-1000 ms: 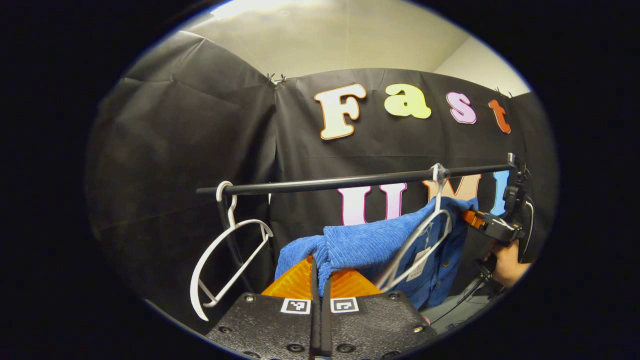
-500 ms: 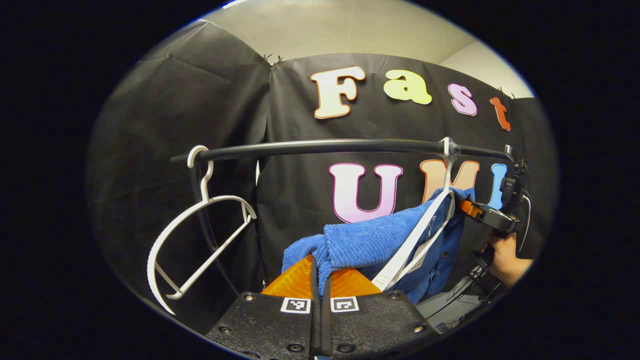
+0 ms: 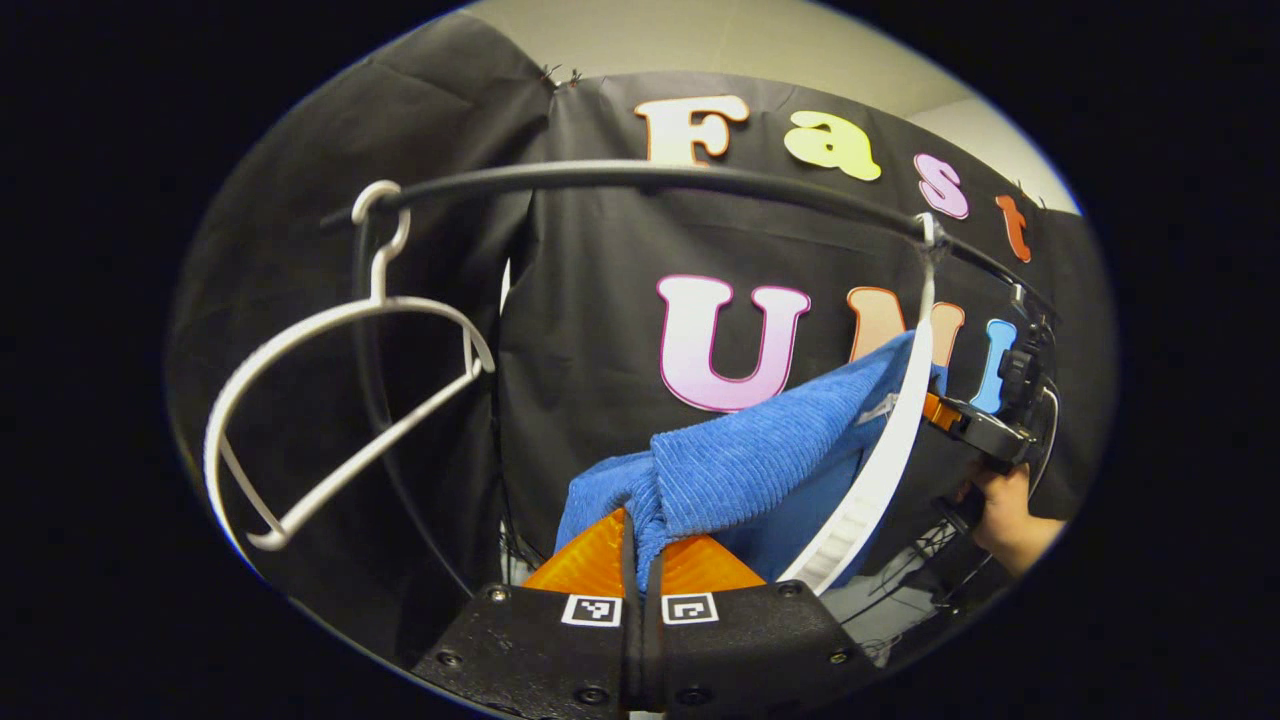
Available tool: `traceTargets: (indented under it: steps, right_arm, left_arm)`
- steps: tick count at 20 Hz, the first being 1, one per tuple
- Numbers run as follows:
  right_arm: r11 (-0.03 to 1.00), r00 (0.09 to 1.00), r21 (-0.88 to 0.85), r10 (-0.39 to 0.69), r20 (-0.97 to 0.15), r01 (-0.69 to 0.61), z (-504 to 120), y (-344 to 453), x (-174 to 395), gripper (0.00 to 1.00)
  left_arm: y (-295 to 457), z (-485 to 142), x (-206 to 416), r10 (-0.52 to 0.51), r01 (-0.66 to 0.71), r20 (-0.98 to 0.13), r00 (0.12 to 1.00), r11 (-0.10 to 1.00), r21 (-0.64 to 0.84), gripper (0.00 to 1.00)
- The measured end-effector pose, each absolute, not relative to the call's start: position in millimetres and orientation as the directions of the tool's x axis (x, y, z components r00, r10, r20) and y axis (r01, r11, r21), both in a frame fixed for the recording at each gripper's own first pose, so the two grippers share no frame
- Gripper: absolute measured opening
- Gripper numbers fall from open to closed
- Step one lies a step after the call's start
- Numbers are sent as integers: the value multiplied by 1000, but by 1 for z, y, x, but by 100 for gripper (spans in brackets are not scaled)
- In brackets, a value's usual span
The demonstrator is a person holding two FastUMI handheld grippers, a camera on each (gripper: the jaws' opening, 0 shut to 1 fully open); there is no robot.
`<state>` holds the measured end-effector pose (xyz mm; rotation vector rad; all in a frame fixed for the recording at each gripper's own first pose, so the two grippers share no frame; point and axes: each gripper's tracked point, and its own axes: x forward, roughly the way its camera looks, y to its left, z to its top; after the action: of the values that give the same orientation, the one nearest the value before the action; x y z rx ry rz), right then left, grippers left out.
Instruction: Grasp the clothes on the hanger with both hands and then place them into the laundry hamper below.
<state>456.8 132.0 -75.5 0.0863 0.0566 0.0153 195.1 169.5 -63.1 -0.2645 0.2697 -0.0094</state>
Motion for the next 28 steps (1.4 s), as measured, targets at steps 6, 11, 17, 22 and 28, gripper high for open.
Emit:
traceTargets:
  steps: [6,11,17,22,28]
  right_arm:
    - [1000,1000,26,6,-19,-6,-80,132,459,2]
    - [993,995,-117,-15,100,26,-66,128,469,1]
    - [996,986,-13,-85,-144,84,-156,106,475,4]
    - [997,958,-7,-81,-274,82,-207,102,441,4]
    - [992,918,21,122,-376,-124,-238,132,385,4]
  left_arm:
    - [158,-62,192,-59,23,-173,983,979,-204,1]
    - [154,-75,203,-102,66,-148,984,971,-228,1]
    - [135,-101,208,-133,91,-188,973,971,-219,1]
    - [136,-130,197,-110,65,-242,964,980,-188,1]
    - [138,-157,167,-70,11,-308,949,981,-192,1]
